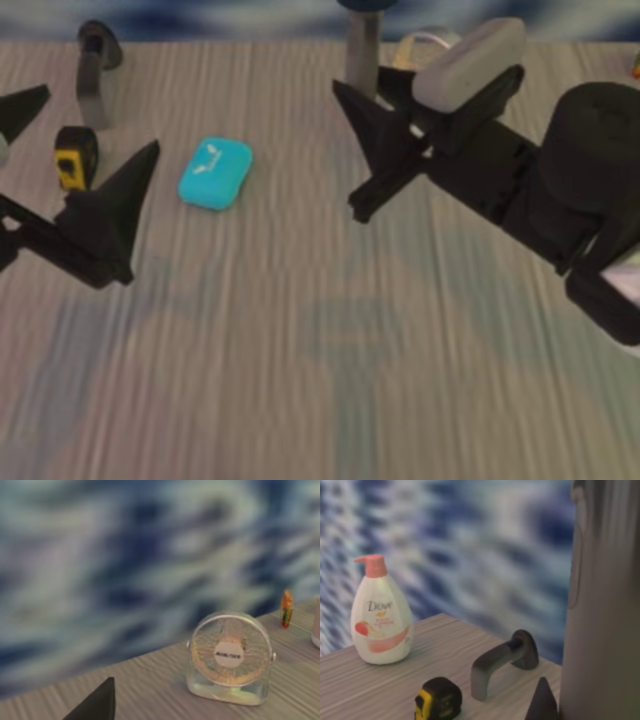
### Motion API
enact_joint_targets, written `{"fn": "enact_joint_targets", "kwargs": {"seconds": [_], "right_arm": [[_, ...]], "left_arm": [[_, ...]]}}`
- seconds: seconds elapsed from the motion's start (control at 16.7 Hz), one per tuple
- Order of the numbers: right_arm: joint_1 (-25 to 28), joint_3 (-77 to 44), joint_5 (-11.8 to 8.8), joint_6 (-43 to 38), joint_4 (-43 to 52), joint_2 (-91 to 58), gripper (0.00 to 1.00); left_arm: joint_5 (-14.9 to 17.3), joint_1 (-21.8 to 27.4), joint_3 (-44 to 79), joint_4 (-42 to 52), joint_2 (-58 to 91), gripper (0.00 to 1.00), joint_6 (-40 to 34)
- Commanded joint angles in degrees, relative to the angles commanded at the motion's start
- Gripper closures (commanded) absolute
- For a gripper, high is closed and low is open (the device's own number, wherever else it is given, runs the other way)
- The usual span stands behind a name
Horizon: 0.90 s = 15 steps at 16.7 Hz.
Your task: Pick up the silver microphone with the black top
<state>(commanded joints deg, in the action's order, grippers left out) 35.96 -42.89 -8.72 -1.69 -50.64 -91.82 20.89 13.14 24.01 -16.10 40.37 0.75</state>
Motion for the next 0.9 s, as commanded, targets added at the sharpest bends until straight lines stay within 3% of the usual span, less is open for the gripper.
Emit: {"fn": "enact_joint_targets", "kwargs": {"seconds": [0.24,0.42,0.6,0.9], "right_arm": [[0.00,0.00,0.00,0.00,0.00,0.00,1.00],[0.00,0.00,0.00,0.00,0.00,0.00,1.00],[0.00,0.00,0.00,0.00,0.00,0.00,1.00],[0.00,0.00,0.00,0.00,0.00,0.00,1.00]], "left_arm": [[7.93,4.95,9.31,-6.26,17.01,0.00,0.30],[12.00,7.53,13.97,-9.41,25.23,0.00,0.35],[13.54,8.52,15.71,-10.57,28.07,0.00,0.32],[13.36,8.37,15.63,-10.52,28.05,0.00,0.32]]}}
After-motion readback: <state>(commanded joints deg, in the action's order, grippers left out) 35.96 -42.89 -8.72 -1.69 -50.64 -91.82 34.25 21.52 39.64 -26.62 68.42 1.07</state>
